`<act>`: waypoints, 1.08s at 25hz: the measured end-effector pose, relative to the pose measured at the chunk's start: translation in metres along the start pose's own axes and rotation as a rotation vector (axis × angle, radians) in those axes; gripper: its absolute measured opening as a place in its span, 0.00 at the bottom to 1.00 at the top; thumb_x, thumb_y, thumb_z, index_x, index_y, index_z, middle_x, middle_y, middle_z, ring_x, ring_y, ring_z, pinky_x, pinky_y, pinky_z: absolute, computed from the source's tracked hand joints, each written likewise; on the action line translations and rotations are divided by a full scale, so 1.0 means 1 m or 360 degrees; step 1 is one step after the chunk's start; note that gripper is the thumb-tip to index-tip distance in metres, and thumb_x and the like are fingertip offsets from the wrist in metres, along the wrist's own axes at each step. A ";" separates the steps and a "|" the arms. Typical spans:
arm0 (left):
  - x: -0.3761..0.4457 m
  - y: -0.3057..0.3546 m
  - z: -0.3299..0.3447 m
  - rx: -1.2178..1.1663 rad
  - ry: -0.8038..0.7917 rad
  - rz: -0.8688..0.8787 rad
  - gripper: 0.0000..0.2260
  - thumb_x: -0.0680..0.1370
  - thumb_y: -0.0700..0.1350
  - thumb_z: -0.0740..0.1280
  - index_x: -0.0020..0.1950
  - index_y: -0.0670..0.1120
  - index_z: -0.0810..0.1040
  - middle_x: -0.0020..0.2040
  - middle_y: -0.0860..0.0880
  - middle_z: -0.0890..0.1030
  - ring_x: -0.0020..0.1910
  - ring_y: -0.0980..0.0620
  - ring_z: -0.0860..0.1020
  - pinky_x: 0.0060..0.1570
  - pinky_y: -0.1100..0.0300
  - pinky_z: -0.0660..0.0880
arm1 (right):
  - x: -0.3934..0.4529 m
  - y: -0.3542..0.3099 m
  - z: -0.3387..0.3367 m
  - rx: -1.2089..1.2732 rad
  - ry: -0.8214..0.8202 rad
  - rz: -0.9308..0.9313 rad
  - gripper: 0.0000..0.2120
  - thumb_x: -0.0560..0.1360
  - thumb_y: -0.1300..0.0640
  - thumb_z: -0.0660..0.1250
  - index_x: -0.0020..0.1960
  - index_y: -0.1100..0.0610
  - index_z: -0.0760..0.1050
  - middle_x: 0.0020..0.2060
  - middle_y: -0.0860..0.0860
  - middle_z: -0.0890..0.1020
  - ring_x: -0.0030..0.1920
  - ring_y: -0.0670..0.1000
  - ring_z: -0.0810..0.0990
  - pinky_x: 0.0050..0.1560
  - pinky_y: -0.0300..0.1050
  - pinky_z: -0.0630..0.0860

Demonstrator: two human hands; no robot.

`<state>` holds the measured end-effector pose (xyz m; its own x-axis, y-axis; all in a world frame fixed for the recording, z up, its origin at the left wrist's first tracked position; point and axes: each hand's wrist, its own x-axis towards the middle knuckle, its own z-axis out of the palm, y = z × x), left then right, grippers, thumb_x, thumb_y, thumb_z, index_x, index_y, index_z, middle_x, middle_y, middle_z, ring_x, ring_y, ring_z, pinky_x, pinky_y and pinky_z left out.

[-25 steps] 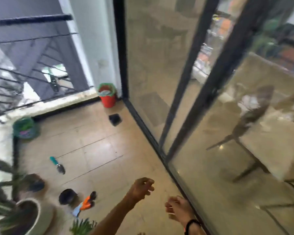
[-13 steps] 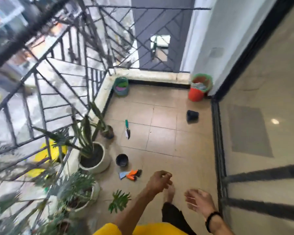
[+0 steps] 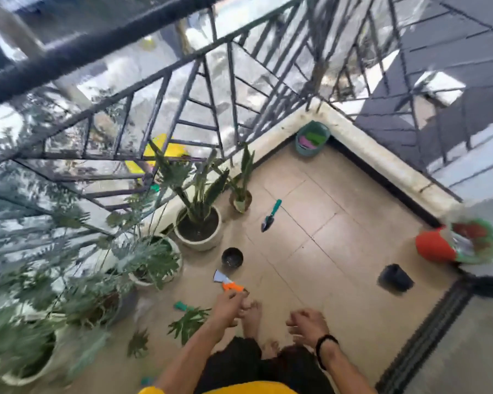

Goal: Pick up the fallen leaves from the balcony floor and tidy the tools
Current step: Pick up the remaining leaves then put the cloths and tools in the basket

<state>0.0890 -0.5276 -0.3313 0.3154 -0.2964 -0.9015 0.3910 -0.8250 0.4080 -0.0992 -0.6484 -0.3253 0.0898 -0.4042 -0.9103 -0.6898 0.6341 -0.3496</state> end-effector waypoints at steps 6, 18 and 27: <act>0.131 -0.007 -0.018 -0.0357 0.0217 -0.0287 0.09 0.83 0.52 0.60 0.49 0.51 0.76 0.45 0.48 0.86 0.38 0.52 0.82 0.38 0.60 0.71 | 0.152 -0.059 0.068 -0.0620 -0.0150 -0.0107 0.05 0.77 0.59 0.66 0.44 0.57 0.79 0.33 0.54 0.82 0.28 0.49 0.79 0.28 0.41 0.75; 0.503 -0.124 0.005 -0.0758 0.0430 -0.0370 0.10 0.76 0.53 0.68 0.53 0.52 0.74 0.53 0.39 0.81 0.44 0.42 0.81 0.43 0.55 0.79 | 0.539 -0.052 0.249 -0.1769 -0.0593 -0.0444 0.19 0.79 0.56 0.68 0.69 0.59 0.75 0.66 0.59 0.78 0.67 0.56 0.76 0.65 0.43 0.71; 0.440 -0.134 -0.008 -0.0743 0.0507 -0.0521 0.19 0.72 0.57 0.66 0.60 0.51 0.75 0.43 0.45 0.82 0.34 0.49 0.76 0.30 0.61 0.69 | 0.527 -0.065 0.233 -0.1976 -0.0202 -0.0648 0.16 0.80 0.51 0.63 0.54 0.61 0.84 0.53 0.62 0.85 0.55 0.63 0.81 0.51 0.48 0.77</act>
<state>0.1825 -0.5432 -0.7811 0.3291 0.1512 -0.9321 0.8223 -0.5312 0.2041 0.1604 -0.7491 -0.8334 0.4668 -0.3135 -0.8269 -0.7886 -0.5707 -0.2288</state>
